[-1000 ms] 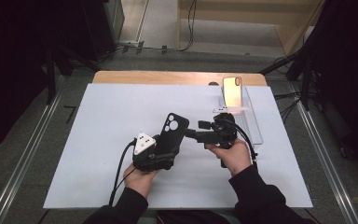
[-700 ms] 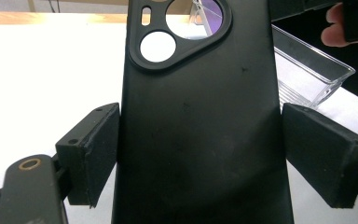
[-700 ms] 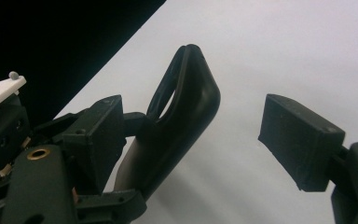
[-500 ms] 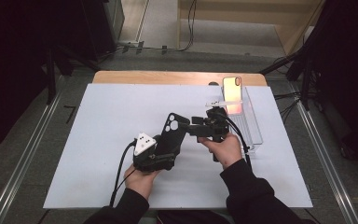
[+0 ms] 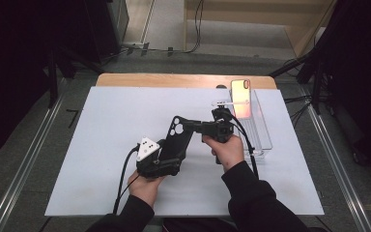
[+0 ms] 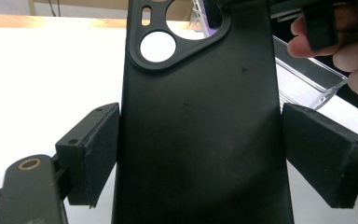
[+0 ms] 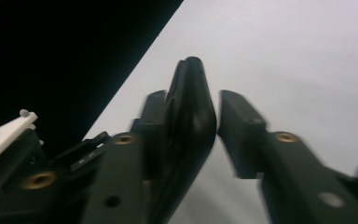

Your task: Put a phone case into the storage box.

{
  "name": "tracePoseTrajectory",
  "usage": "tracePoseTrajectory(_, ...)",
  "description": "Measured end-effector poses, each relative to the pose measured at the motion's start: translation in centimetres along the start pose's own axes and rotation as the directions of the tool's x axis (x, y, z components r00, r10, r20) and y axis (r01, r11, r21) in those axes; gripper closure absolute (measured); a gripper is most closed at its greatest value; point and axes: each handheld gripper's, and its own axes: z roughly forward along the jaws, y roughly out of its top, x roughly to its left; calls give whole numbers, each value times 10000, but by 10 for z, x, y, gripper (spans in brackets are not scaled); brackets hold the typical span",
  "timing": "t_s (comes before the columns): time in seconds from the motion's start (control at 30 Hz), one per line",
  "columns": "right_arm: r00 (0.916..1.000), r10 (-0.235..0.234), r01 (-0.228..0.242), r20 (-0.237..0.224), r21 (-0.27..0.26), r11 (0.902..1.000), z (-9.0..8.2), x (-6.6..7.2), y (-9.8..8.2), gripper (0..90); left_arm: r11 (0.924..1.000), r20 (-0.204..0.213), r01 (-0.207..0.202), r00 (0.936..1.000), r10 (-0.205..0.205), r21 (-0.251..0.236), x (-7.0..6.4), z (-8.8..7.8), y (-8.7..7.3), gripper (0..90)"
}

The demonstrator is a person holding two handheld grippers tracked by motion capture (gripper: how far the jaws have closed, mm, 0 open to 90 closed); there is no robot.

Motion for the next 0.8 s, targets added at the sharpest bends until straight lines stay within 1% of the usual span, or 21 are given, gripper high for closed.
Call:
tracePoseTrajectory(0.03,9999,102,-101,-94,57,9999,-1,-1,1,669,10000,18,-19,10000,19,-18,0,0,-1,150)
tracePoseTrajectory(0.17,9982,379,-374,-463,121,9992,-4,0,3,722,9998,125,-97,9999,99,-197,0,-1,-1,149)
tracePoseTrajectory(0.23,9976,324,-322,-611,39,9995,-7,1,4,726,9996,359,64,9993,-54,-287,0,0,-1,146)
tracePoseTrajectory(0.27,9977,258,-256,-622,38,9997,-8,1,4,728,9994,412,25,9992,-11,-336,0,0,-1,145)
tracePoseTrajectory(0.3,9967,331,-328,-747,52,9994,-9,1,4,735,9993,404,-28,9992,43,-363,0,0,-1,145)
tracePoseTrajectory(0.5,9948,269,-262,-980,84,9996,-13,4,5,765,9993,409,-190,9990,204,-334,-3,1,-1,139)
tracePoseTrajectory(0.57,9944,196,-182,-1039,139,9997,-13,7,5,771,9998,343,-166,9993,169,-94,-4,1,1,137)
tracePoseTrajectory(0.6,9942,143,-125,-1069,173,9998,-13,8,6,773,9997,290,-233,9993,231,48,-5,2,1,136)
tracePoseTrajectory(0.63,9947,65,-44,-1031,198,9998,-12,9,5,774,9997,300,-204,9993,200,145,-5,3,2,134)
tracePoseTrajectory(0.7,9945,40,-15,-1047,232,9997,-12,9,5,776,9995,393,-97,9992,85,292,-4,4,2,133)
tracePoseTrajectory(0.8,9945,12,18,-1046,289,9996,-13,9,5,777,9987,283,-174,9995,160,488,-7,5,4,127)
